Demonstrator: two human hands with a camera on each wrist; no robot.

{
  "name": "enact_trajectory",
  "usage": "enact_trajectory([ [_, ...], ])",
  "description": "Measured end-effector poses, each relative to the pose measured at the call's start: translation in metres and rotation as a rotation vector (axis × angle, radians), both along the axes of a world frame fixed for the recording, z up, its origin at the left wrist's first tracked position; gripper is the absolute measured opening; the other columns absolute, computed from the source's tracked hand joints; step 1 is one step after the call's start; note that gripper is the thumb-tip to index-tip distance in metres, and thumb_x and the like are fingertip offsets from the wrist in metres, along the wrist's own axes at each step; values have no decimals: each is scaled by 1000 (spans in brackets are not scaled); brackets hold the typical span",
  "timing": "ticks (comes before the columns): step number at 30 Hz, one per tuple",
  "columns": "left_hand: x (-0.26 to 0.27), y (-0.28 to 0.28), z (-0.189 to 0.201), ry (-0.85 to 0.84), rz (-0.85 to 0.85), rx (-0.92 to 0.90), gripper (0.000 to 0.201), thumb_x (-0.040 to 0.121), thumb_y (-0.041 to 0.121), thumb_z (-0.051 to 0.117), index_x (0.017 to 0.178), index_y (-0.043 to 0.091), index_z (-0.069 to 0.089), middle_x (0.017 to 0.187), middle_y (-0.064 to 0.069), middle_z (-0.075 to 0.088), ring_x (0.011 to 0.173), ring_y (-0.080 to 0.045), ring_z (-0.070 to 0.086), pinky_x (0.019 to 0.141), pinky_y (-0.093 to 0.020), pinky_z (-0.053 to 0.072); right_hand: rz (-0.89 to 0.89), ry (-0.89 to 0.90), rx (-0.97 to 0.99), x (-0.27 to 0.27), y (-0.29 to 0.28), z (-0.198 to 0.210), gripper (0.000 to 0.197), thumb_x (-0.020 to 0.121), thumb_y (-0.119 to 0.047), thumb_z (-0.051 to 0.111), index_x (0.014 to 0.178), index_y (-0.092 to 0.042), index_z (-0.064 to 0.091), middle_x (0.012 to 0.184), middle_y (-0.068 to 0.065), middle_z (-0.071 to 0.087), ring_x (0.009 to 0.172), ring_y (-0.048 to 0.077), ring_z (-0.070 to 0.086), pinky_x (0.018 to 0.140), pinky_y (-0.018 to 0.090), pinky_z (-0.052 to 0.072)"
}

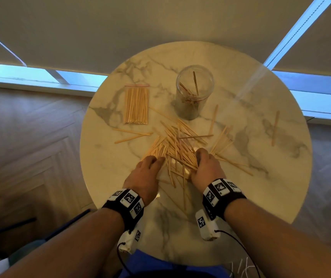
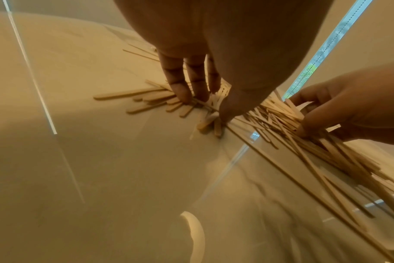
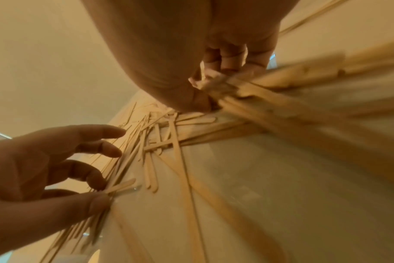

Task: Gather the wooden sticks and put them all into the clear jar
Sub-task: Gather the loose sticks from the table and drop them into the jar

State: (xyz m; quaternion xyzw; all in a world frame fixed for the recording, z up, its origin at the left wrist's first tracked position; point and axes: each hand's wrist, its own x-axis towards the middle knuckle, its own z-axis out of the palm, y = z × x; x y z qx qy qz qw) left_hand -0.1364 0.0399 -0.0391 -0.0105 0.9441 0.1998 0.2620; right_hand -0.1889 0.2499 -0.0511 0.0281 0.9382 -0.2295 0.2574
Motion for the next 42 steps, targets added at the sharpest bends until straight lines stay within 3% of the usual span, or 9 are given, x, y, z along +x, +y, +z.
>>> enact_trajectory([
  [9, 0, -10, 2, 129, 100, 132, 69, 89, 34, 63, 152, 27, 37, 156, 4, 37, 138, -22, 44, 112, -40, 43, 47, 34, 45, -8, -1, -7, 29, 93, -12, 52, 122, -12, 54, 117, 8, 54, 109, 29, 54, 90, 37, 47],
  [14, -9, -11, 14, 253, 253, 264, 60, 87, 32, 67, 144, 27, 49, 147, 6, 46, 124, -18, 56, 103, -43, 51, 64, 92, 2, -15, 3, 8, 24, 101, -27, 45, 124, -21, 44, 97, 8, 56, 81, 27, 59, 76, 44, 55],
  [16, -13, -10, 21, 295, 262, 287, 57, 89, 33, 67, 143, 27, 49, 145, 7, 47, 123, -17, 56, 102, -43, 52, 82, 120, -33, -21, 3, 18, 28, 103, -29, 44, 129, -21, 42, 98, 9, 57, 82, 29, 60, 75, 41, 52],
  [20, -25, -4, 38, 305, 255, 342, 64, 92, 43, 66, 149, 30, 40, 146, 11, 47, 116, -7, 57, 97, -34, 54, 170, 93, -167, -30, 2, 41, 31, 106, -26, 42, 136, -17, 40, 100, 6, 62, 85, 25, 61, 77, 37, 48],
  [25, -60, 7, 75, 252, 586, 799, 90, 94, 30, 70, 161, 32, 10, 156, 10, 42, 126, -7, 58, 102, -34, 53, 284, 98, -231, -37, -7, 58, 23, 104, -23, 44, 127, -25, 44, 95, 3, 65, 82, 22, 62, 74, 36, 50],
  [30, -80, 10, 95, 402, 537, 720, 54, 101, 22, 58, 151, 25, 38, 145, 10, 57, 121, -9, 64, 99, -35, 57, 326, 117, -287, -43, -15, 70, 15, 100, -28, 51, 115, -28, 52, 93, 1, 68, 82, 21, 62, 74, 36, 50],
  [36, -85, 15, 100, 423, 498, 720, 28, 91, 22, 69, 115, 34, 63, 110, 14, 75, 90, -8, 75, 87, -43, 61, 270, 140, -313, -51, -19, 88, 23, 96, -52, 57, 91, -29, 59, 75, -5, 67, 69, 14, 64, 69, 40, 54],
  [39, -89, 23, 103, 375, 552, 821, 22, 92, 14, 71, 102, 33, 67, 105, 8, 77, 94, -8, 75, 89, -43, 61, 247, 113, -418, -54, -17, 96, 12, 99, -44, 59, 94, -33, 61, 71, -5, 72, 65, 7, 68, 71, 35, 55],
  [42, -95, 25, 107, 318, 608, 941, 21, 94, 11, 70, 113, 19, 70, 108, 0, 78, 98, -12, 76, 91, -44, 61, 237, 116, -459, -58, -17, 102, 13, 101, -35, 57, 89, -41, 60, 71, -7, 68, 64, 4, 63, 67, 27, 49],
])
